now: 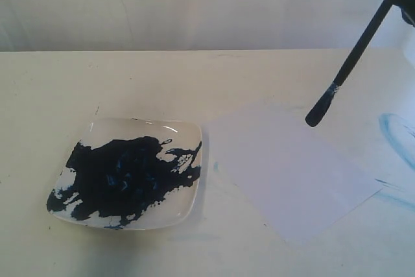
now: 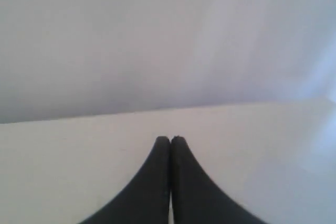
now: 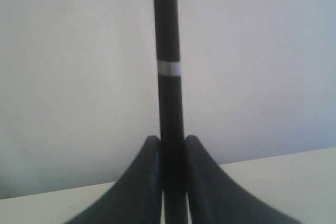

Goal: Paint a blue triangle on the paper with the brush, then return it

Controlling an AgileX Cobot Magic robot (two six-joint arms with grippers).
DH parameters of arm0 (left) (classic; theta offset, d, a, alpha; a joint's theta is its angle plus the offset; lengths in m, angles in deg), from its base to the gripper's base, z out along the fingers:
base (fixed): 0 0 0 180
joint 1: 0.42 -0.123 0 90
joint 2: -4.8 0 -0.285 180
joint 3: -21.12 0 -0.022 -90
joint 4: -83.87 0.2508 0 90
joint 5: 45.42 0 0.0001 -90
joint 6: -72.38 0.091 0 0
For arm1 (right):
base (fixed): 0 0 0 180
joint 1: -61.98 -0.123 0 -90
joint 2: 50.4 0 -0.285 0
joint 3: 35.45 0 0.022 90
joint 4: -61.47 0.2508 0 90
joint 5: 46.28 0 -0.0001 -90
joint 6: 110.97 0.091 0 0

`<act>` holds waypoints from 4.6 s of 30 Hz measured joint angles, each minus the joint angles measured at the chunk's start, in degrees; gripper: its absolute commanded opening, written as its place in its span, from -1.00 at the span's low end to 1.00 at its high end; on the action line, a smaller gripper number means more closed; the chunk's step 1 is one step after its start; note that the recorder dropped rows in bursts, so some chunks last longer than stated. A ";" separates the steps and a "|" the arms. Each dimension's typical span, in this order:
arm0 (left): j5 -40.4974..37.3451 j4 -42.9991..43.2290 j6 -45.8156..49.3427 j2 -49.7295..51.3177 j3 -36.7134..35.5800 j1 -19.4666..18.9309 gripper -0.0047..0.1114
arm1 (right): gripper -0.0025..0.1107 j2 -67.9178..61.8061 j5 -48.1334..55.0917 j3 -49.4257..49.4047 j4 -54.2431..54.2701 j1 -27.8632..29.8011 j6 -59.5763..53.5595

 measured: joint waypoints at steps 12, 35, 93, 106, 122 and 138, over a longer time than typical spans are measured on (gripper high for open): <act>-1.83 20.47 -15.55 35.40 21.73 26.41 -0.92 | -0.96 0.00 0.00 0.00 0.00 0.00 0.00; 16.05 20.69 -23.04 71.60 45.17 32.10 -0.92 | -0.96 -7.42 1.39 0.00 13.04 0.23 -11.05; -80.44 -124.65 151.60 67.15 62.65 28.65 -0.92 | -0.96 -7.59 0.08 0.00 13.04 0.23 -11.05; -78.17 -126.31 149.69 75.81 62.65 28.76 -0.92 | -0.96 -7.69 -0.01 0.00 13.04 0.23 -11.05; -71.25 -126.55 149.46 80.46 62.65 29.11 -0.92 | -0.96 -7.69 -0.04 0.00 13.04 0.23 -11.05; -68.40 -108.49 143.93 80.59 68.68 34.86 -0.92 | -0.96 -10.32 -0.50 0.00 13.04 0.23 -11.05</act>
